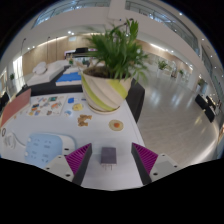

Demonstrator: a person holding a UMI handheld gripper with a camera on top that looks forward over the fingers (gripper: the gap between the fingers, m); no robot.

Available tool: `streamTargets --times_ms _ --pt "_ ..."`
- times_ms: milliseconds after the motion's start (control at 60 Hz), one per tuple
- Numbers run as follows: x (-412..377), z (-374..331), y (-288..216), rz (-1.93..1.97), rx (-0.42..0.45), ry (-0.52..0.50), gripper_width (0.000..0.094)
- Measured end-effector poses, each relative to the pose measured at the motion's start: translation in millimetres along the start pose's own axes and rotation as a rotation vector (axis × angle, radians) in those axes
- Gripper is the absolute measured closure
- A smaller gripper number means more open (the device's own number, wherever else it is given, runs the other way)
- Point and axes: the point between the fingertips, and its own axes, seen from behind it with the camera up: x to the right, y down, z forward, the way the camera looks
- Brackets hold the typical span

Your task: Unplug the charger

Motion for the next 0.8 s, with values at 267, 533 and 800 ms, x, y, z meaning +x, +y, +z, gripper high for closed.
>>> streamTargets --times_ms 267,533,800 --pt "5.9 -225.0 -14.3 0.032 0.069 -0.068 0.0082" --pt "14.1 -402.7 70.7 0.019 0.049 -0.066 0.0083" --pt "22.3 -447.0 107.6 -0.017 0.067 -0.074 0.0084"
